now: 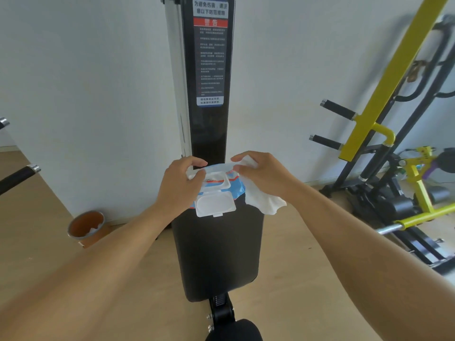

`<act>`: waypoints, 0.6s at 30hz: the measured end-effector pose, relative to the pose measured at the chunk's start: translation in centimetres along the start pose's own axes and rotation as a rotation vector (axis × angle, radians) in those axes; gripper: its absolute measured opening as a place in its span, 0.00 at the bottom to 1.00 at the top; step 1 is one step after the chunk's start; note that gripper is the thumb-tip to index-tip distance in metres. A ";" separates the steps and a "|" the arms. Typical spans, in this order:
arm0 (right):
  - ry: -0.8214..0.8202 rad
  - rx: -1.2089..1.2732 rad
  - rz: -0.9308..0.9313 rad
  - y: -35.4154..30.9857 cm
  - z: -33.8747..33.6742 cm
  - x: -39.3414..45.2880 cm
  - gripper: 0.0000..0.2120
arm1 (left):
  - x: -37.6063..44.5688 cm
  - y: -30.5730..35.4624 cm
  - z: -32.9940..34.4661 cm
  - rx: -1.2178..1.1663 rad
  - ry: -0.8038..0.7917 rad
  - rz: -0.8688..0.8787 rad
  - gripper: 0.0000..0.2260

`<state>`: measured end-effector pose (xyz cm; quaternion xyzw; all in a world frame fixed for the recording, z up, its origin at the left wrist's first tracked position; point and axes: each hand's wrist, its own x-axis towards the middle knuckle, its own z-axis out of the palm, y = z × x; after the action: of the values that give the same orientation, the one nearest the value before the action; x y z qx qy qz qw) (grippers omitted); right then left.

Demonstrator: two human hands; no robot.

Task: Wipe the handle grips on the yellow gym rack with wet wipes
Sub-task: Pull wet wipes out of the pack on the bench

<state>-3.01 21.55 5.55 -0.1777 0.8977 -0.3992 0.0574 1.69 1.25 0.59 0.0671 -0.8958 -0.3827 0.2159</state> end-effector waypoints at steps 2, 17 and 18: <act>0.062 0.091 0.044 0.0 -0.6 -0.8 0.06 | -0.3 1.0 0.0 0.038 0.002 0.085 0.09; -0.183 1.049 0.096 10.9 -7.5 -11.5 0.17 | -10.7 12.9 10.4 -0.742 -0.430 -0.409 0.40; -0.170 1.059 0.112 12.3 -8.3 -12.4 0.17 | -11.7 13.4 11.7 -0.822 -0.507 -0.440 0.35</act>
<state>3.11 39.42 1.57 -0.1077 0.5738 -0.7778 0.2327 7.63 21.60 -0.96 0.0688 -0.6607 -0.7427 -0.0846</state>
